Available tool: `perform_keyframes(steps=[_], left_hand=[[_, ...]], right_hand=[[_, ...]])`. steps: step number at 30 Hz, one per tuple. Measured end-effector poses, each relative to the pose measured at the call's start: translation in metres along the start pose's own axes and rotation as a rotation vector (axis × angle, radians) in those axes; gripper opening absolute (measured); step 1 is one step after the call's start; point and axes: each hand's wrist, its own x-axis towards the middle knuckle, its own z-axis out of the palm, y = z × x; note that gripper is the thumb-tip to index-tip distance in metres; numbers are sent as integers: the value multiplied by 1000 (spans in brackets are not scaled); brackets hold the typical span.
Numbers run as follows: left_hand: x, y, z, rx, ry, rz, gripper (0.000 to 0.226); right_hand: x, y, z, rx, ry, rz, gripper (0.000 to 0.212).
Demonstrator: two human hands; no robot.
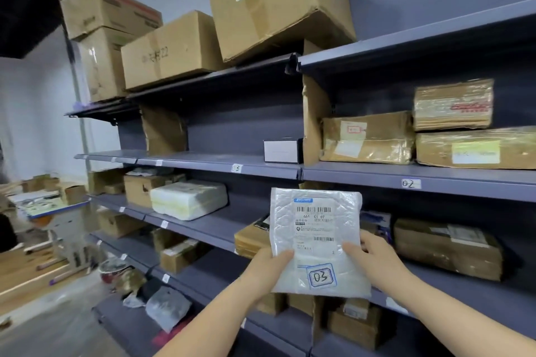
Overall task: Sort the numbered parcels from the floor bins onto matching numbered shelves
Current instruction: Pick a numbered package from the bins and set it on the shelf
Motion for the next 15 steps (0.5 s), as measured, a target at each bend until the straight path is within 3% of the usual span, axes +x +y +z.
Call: perform_keyframes(steps=[15], left_hand=[[161, 53, -156, 133, 68, 139, 24]], right_hand=[[198, -84, 104, -144, -32, -179, 20]])
